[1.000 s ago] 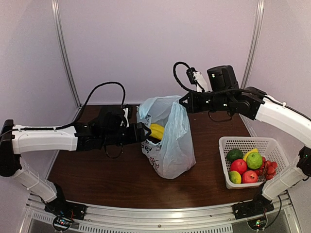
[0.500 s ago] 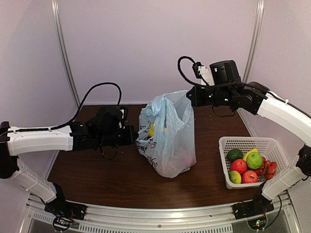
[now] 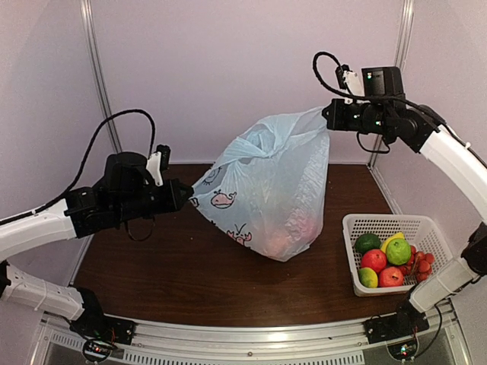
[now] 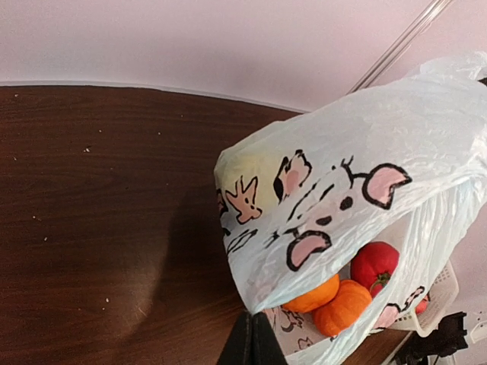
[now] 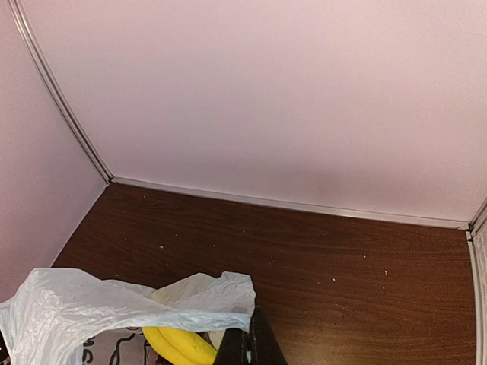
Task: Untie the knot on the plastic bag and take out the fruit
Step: Open the bag opening for the takeout bag.
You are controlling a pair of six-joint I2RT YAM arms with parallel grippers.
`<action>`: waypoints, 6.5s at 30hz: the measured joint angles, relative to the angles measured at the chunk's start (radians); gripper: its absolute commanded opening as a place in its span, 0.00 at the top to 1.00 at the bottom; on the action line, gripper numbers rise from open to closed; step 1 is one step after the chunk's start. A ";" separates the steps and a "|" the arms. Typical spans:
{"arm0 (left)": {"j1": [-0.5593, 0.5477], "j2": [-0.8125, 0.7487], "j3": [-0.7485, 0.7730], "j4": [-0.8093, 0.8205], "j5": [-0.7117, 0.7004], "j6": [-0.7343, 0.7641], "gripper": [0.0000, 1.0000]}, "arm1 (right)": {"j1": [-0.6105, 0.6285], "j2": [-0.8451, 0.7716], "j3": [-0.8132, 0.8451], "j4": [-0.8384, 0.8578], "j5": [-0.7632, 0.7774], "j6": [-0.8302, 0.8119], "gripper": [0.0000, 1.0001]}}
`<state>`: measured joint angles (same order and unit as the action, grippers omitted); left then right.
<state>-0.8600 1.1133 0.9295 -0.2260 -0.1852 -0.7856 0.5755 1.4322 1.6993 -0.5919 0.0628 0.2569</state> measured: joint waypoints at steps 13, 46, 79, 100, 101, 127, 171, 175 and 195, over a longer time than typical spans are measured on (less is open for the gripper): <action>-0.006 0.016 -0.258 0.126 0.103 0.079 0.90 | -0.028 0.097 -0.203 0.143 -0.202 -0.019 1.00; -0.421 0.439 0.367 0.099 -0.326 0.714 0.13 | -0.026 -0.336 -0.484 0.136 -0.214 0.066 0.17; -0.359 0.731 0.722 -0.078 -0.571 0.724 0.99 | -0.026 -0.442 -0.595 0.146 -0.273 0.091 0.16; -0.203 0.336 0.618 -0.193 -0.107 0.502 1.00 | 0.251 -0.292 -0.481 0.184 -0.336 0.070 0.23; -0.201 0.330 0.612 -0.193 -0.096 0.498 1.00 | 0.280 -0.282 -0.480 0.197 -0.325 0.079 0.24; -0.182 0.220 0.478 -0.186 0.030 0.441 1.00 | 0.342 0.175 -0.075 -0.008 -0.073 0.053 0.36; 0.002 0.192 0.228 -0.093 0.098 0.310 1.00 | 0.561 -0.188 -0.869 0.190 -0.419 0.022 1.00; 0.002 0.145 0.155 -0.056 0.108 0.324 1.00 | 0.590 -0.193 -0.949 0.204 -0.414 0.055 1.00; 0.004 -0.060 0.014 0.080 0.254 0.354 1.00 | 0.610 -0.259 -0.602 0.092 -0.254 0.069 0.40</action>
<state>-0.8562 1.0534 0.9440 -0.1455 0.0692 -0.4316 1.1858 1.1736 1.0969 -0.4999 -0.1917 0.3264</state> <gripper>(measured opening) 0.004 0.667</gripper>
